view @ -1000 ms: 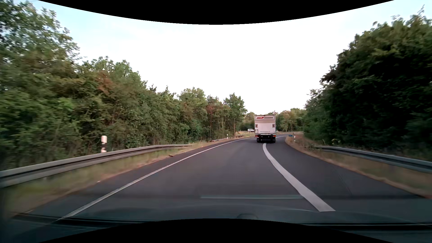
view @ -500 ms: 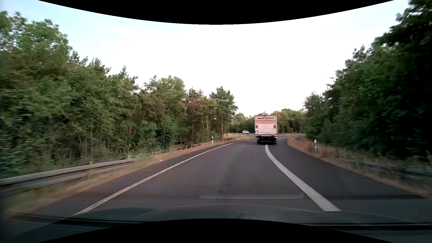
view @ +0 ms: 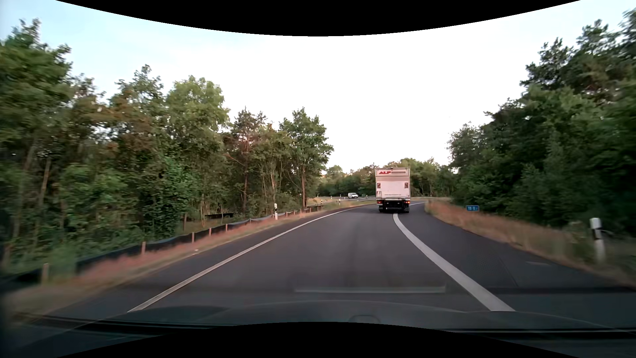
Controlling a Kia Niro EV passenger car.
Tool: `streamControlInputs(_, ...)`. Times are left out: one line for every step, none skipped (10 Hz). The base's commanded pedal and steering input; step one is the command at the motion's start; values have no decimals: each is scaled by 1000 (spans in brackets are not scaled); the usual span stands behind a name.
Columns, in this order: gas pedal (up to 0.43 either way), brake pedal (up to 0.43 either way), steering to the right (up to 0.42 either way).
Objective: Follow the waypoints while adhering to traffic rules and regulations
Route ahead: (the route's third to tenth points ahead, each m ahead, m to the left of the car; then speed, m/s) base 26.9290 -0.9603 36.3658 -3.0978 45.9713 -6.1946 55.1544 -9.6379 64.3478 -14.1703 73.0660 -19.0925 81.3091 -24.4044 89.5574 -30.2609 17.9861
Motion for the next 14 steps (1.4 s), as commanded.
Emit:
streamControlInputs(0, 0, 38)
streamControlInputs(0, 0, 39)
streamControlInputs(0, 0, 39)
streamControlInputs(0, 0, 39)
streamControlInputs(0, 0, 39)
streamControlInputs(0, 0, 39)
streamControlInputs(0, 0, 39)
streamControlInputs(8, 0, 39)
streamControlInputs(28, 0, 38)
streamControlInputs(39, 0, 37)
streamControlInputs(39, 0, 37)
streamControlInputs(39, 0, 37)
streamControlInputs(39, 0, 37)
streamControlInputs(47, 0, 36)
